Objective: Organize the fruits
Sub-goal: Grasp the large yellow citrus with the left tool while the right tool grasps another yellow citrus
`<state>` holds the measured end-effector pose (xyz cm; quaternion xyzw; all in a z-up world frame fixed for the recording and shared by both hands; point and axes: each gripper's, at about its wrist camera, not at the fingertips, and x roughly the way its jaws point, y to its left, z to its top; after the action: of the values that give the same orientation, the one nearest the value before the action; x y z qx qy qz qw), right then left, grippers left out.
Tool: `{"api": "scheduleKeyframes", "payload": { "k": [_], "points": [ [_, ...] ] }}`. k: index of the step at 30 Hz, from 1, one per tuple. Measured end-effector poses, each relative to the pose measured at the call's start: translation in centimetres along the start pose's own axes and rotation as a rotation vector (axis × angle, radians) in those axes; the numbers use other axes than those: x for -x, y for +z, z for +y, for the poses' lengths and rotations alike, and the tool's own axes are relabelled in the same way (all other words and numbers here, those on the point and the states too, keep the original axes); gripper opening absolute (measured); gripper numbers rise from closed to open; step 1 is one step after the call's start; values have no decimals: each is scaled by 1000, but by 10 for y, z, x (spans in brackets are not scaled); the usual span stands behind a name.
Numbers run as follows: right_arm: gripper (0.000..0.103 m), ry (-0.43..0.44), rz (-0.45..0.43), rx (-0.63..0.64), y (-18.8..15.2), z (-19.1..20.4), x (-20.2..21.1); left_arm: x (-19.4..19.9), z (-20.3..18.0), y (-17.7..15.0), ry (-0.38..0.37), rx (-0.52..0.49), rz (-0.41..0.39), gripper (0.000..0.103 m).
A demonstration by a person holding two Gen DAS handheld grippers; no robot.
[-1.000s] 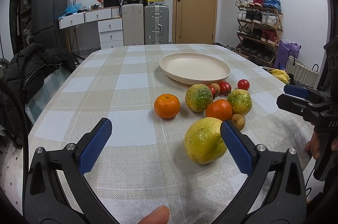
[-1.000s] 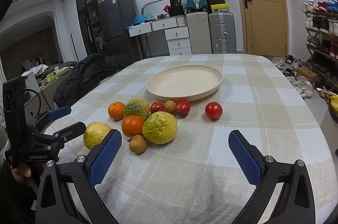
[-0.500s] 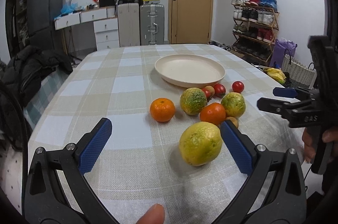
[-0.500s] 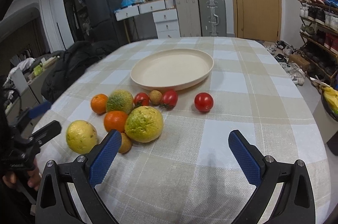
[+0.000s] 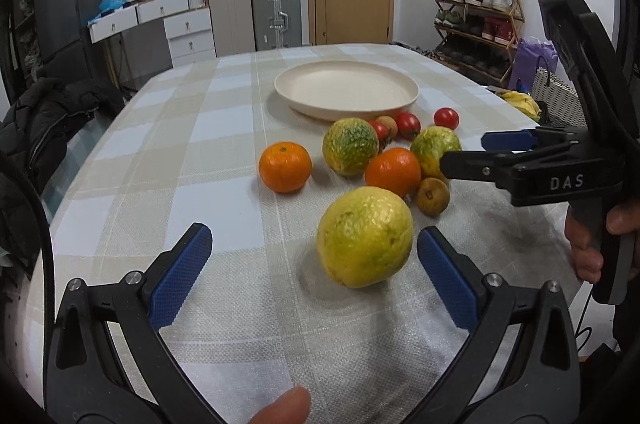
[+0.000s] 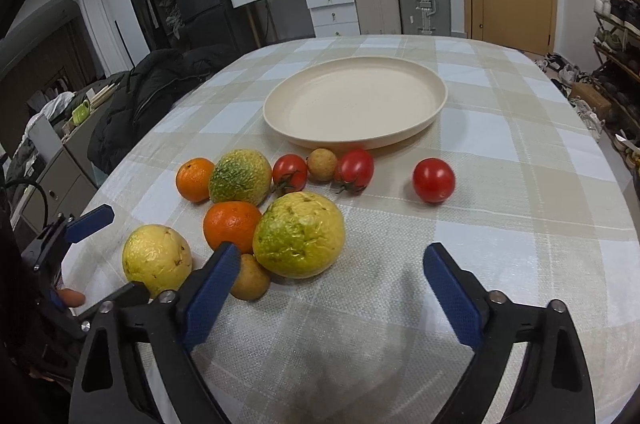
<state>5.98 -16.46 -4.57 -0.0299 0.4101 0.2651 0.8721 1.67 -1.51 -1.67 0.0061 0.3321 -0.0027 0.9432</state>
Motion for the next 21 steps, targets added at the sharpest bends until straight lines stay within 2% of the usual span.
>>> {"api": "scheduleKeyframes", "payload": {
  "k": [2, 6, 10, 12, 17, 19, 21],
  "points": [
    [89, -9, 14, 5, 2, 0, -5, -6, -2, 0, -10, 1, 18, 102],
    [84, 29, 33, -7, 3, -2, -8, -17, -6, 0, -16, -1, 48, 101],
    [80, 54, 56, 2, 4, -2, -12, -29, -8, -1, -13, 11, 87, 89],
    [76, 62, 60, -6, 5, -4, -12, -34, -9, -2, -29, 25, 104, 78],
    [70, 103, 69, -33, 4, -6, -13, -38, -17, -3, -34, -1, 101, 62],
    [66, 122, 73, -44, 5, -6, -14, -37, -19, -3, -57, -8, 102, 49],
    [60, 137, 77, -51, 6, -5, -15, -38, -23, -2, -57, -21, 100, 49]
  ]
}}
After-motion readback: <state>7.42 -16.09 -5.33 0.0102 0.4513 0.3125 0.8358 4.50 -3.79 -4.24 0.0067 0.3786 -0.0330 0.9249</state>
